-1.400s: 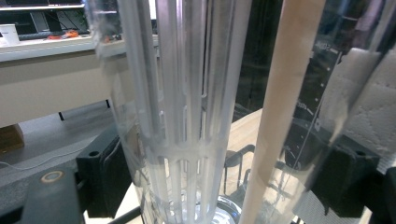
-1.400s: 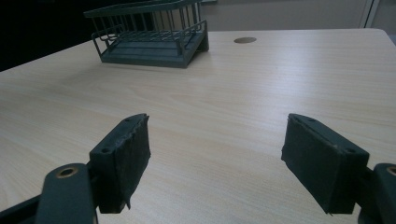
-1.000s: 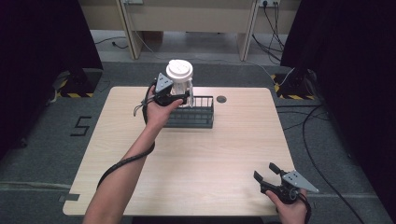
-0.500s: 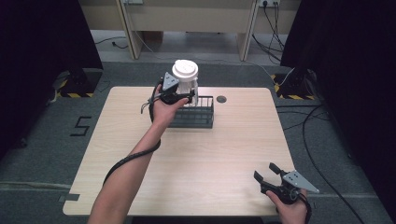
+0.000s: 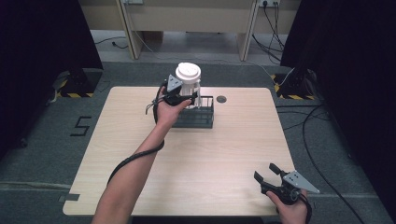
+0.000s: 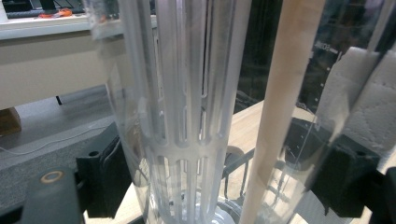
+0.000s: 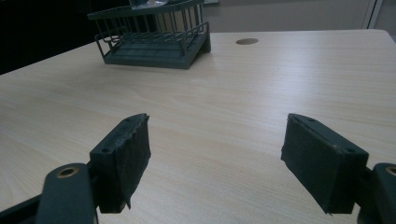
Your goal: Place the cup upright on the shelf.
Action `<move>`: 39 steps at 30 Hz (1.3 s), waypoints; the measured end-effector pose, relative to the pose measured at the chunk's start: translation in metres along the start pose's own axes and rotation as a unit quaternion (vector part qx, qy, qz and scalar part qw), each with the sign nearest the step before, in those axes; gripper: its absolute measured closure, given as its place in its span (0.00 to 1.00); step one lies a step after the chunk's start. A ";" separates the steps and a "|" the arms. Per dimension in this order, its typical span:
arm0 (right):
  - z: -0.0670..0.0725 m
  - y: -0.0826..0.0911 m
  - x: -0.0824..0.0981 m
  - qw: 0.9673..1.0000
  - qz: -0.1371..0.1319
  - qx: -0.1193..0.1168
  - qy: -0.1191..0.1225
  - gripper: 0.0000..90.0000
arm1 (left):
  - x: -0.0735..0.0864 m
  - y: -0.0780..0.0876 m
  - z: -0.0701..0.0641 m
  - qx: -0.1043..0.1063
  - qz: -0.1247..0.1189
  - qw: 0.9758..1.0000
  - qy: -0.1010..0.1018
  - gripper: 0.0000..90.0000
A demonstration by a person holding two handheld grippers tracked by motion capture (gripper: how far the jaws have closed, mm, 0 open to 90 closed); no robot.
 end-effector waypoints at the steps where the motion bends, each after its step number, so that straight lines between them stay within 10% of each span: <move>1: 0.000 0.000 0.000 1.000 0.000 0.000 0.000 0.26 | 0.001 -0.001 0.000 -0.001 0.000 1.000 0.001 0.19; 39: 0.001 0.000 0.000 1.000 0.003 -0.004 -0.001 0.27 | 0.022 -0.013 -0.001 -0.006 0.026 0.999 0.019 0.19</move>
Point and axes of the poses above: each handheld gripper's, and its own axes: y roughly backward along the jaws, x roughly out of its underside, z roughly to its left, the point moved 1 cm from there along -y, roughly forward along the jaws, and after that the axes turned 10 degrees about z, right-handed, at the moved point
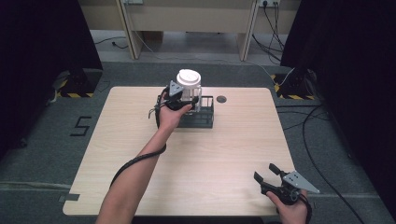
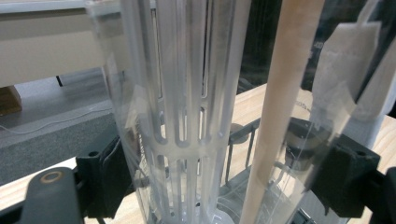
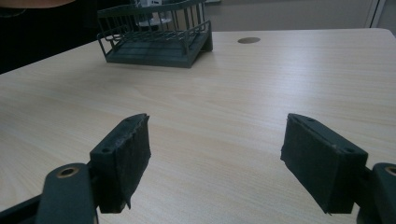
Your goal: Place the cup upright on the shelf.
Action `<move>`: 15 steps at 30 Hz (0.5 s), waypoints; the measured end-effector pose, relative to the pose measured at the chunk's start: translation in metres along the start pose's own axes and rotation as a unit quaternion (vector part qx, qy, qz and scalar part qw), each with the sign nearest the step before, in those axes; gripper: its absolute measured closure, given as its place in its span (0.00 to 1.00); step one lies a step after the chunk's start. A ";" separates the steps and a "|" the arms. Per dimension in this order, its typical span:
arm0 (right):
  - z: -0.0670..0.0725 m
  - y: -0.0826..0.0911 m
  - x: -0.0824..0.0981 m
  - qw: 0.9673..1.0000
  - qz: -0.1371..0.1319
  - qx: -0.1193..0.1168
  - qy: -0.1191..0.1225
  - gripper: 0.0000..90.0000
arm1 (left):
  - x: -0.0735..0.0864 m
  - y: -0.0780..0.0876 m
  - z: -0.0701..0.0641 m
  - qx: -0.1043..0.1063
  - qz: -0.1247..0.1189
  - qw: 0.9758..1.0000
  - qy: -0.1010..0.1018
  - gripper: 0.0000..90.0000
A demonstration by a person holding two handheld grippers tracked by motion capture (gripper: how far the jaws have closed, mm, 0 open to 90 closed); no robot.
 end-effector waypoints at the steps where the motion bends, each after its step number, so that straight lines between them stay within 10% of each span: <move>1: 0.000 0.000 0.000 1.000 0.000 0.000 0.000 0.27 | 0.001 -0.001 0.000 0.000 0.001 1.000 0.000 0.19; 15: 0.000 0.000 0.000 1.000 0.000 0.000 0.003 0.26 | 0.009 -0.006 0.001 -0.004 0.013 1.000 0.012 0.19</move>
Point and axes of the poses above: each handheld gripper's, and its own axes: y roughly backward along the jaws, x roughly out of its underside, z roughly to its left, the point moved 1 cm from there along -y, roughly forward along the jaws, and after that the axes turned 10 degrees about z, right-handed, at the moved point
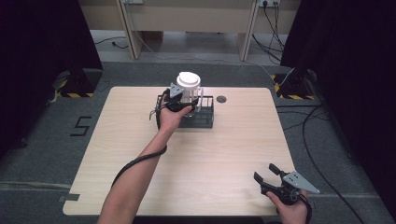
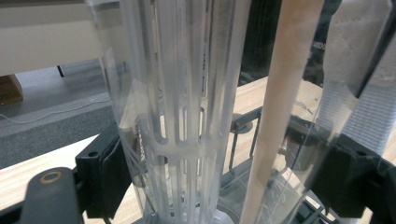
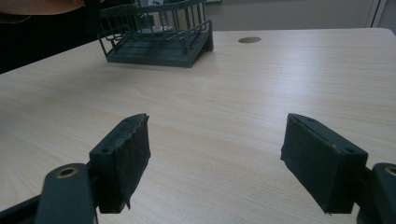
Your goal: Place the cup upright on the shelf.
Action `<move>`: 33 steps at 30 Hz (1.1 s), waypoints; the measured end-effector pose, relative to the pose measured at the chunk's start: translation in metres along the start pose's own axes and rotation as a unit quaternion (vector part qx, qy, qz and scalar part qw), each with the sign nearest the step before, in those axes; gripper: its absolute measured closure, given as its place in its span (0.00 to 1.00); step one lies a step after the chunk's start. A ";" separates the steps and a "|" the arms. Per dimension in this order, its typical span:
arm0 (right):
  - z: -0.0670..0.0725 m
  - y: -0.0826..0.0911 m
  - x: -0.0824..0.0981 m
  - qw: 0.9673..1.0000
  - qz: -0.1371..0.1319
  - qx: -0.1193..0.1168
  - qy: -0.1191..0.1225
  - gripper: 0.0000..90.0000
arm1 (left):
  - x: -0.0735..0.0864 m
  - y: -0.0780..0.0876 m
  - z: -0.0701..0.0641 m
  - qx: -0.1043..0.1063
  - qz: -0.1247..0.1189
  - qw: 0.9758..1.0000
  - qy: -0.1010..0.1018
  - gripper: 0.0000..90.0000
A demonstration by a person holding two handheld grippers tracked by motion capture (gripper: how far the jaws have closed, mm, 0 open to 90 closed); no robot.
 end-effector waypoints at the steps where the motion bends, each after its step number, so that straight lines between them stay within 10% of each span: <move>1: 0.000 0.000 0.000 1.000 0.000 0.000 0.000 0.26 | 0.000 0.000 0.000 0.000 0.001 1.000 0.001 0.19; 33: 0.001 0.000 0.000 1.000 0.003 -0.001 0.000 0.26 | 0.009 0.006 0.000 0.007 -0.001 1.000 0.013 0.16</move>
Point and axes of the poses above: each handheld gripper's, and its own axes: y roughly backward along the jaws, x roughly out of its underside, z roughly to its left, the point moved 1 cm from there along -y, roughly forward along the jaws, and after that the axes turned 10 degrees about z, right-handed, at the moved point
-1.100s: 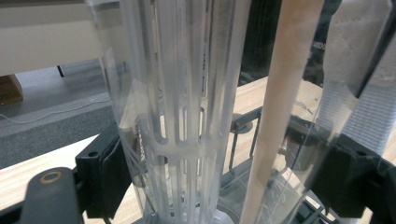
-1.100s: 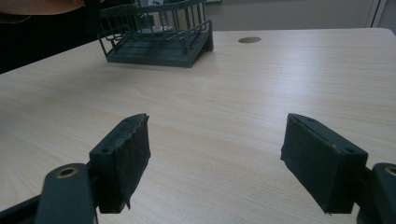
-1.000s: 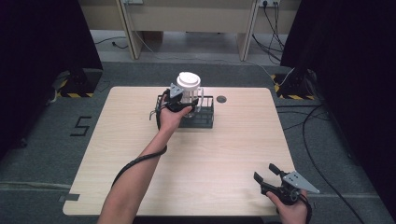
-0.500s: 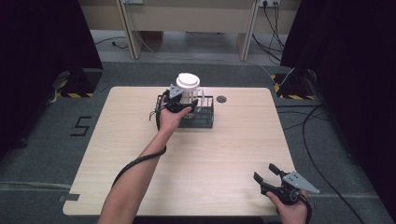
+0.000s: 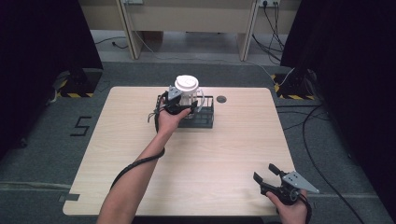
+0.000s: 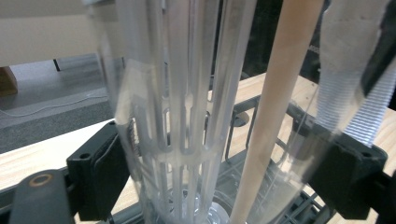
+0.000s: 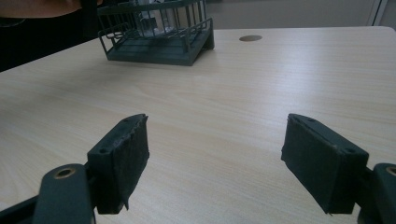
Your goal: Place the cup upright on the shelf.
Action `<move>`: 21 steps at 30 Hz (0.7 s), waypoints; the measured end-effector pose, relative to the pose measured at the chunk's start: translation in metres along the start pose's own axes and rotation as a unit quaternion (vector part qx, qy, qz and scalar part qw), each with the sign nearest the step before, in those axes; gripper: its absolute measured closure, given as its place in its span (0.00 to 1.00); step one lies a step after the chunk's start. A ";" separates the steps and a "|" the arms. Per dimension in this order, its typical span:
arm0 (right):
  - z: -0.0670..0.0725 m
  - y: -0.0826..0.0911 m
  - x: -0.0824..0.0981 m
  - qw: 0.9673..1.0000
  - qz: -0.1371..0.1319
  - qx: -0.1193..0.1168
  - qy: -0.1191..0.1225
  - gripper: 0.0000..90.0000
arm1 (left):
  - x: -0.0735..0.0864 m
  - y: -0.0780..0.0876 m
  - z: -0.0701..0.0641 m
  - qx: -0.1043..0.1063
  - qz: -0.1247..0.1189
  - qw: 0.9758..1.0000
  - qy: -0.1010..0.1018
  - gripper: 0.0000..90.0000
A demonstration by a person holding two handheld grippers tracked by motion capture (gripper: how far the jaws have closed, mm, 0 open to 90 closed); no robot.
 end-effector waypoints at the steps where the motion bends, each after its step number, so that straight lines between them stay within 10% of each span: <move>1: 0.000 0.000 0.000 1.000 0.001 0.001 0.001 0.26 | 0.001 0.001 0.000 -0.001 -0.001 1.000 -0.001 0.16; 21: 0.000 0.000 0.000 1.000 0.002 0.004 0.004 0.26 | 0.010 0.026 0.000 0.003 -0.010 1.000 -0.016 0.16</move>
Point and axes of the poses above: each handheld gripper's, and its own axes: y roughly backward along the jaws, x roughly out of its underside, z roughly to its left, the point moved 1 cm from there along -y, roughly forward along the jaws, and after that the axes turned 10 degrees about z, right-handed, at the moved point
